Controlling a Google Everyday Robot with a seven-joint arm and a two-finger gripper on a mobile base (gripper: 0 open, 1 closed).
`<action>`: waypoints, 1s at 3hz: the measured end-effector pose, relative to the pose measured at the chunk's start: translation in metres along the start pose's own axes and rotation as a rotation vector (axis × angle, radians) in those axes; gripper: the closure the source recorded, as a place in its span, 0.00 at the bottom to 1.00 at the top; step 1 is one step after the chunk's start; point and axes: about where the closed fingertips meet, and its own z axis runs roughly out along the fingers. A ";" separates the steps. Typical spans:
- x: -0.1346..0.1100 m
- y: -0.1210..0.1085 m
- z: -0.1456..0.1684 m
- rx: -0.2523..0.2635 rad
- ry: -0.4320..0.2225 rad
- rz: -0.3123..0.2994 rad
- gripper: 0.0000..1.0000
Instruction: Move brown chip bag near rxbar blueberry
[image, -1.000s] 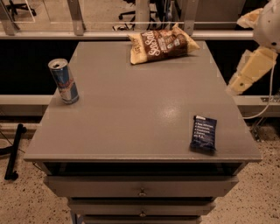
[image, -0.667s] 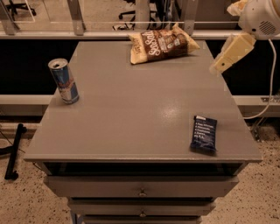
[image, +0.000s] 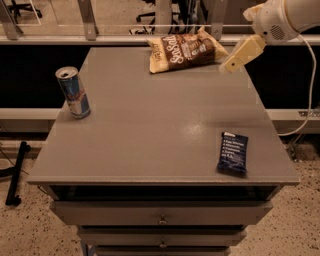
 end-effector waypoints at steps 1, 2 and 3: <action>-0.003 0.004 0.014 -0.008 -0.052 0.013 0.00; -0.008 0.008 0.066 -0.026 -0.124 0.074 0.00; -0.011 -0.009 0.122 0.018 -0.187 0.152 0.00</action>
Offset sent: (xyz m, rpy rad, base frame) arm 0.0806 0.0787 -0.0784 0.2947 -0.0236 -0.0341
